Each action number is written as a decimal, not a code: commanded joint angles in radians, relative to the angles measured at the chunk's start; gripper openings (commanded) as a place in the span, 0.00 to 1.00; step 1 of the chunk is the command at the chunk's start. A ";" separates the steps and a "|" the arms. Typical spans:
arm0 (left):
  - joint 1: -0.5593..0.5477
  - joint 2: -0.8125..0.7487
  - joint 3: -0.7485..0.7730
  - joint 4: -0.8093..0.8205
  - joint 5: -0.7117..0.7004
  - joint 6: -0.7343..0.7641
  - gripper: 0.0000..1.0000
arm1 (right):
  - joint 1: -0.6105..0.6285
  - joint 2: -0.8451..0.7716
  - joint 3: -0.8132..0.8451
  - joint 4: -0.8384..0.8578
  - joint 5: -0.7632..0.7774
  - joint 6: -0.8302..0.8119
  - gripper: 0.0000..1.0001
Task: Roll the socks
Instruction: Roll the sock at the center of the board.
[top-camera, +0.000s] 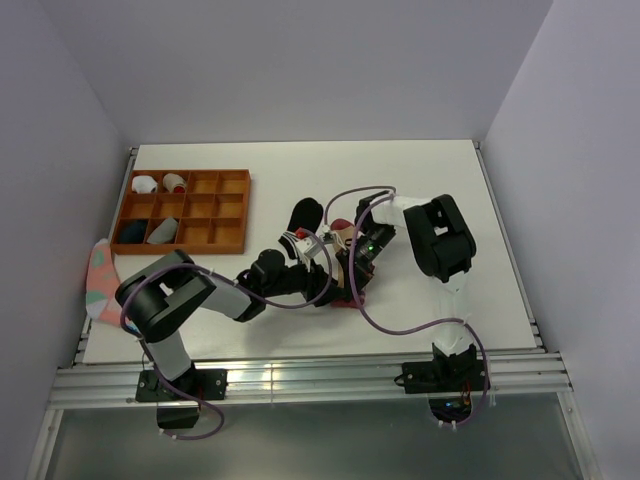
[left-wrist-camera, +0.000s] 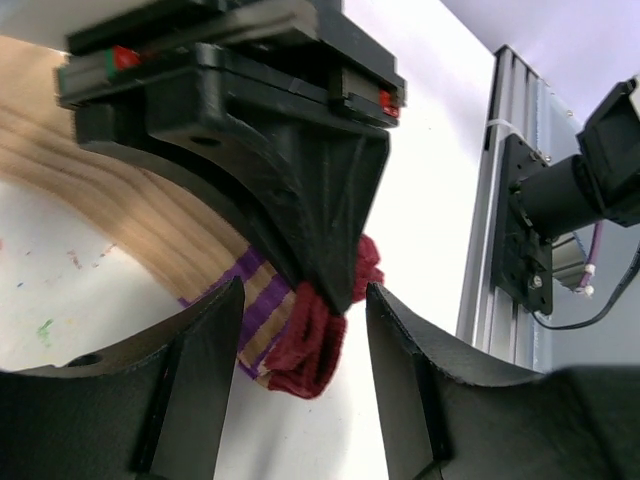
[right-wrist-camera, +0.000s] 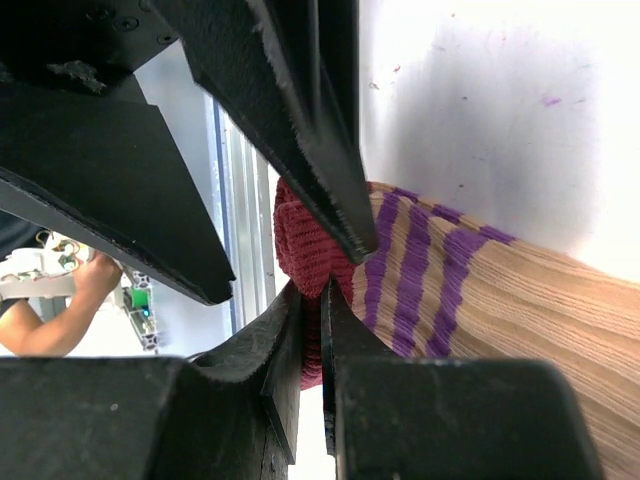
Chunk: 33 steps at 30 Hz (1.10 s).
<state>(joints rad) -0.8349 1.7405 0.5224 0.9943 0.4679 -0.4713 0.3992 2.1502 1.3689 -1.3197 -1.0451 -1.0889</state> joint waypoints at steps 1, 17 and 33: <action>-0.007 0.014 0.010 0.099 0.054 -0.018 0.57 | -0.014 0.019 0.039 -0.082 -0.029 -0.035 0.00; -0.009 0.068 0.019 0.079 0.087 -0.010 0.56 | -0.030 0.042 0.056 -0.115 -0.020 -0.059 0.00; -0.007 0.099 0.054 -0.009 0.061 0.020 0.50 | -0.036 0.033 0.052 -0.116 -0.007 -0.068 0.00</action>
<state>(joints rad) -0.8375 1.8309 0.5442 0.9836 0.5289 -0.4828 0.3721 2.1853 1.3899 -1.3281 -1.0447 -1.1255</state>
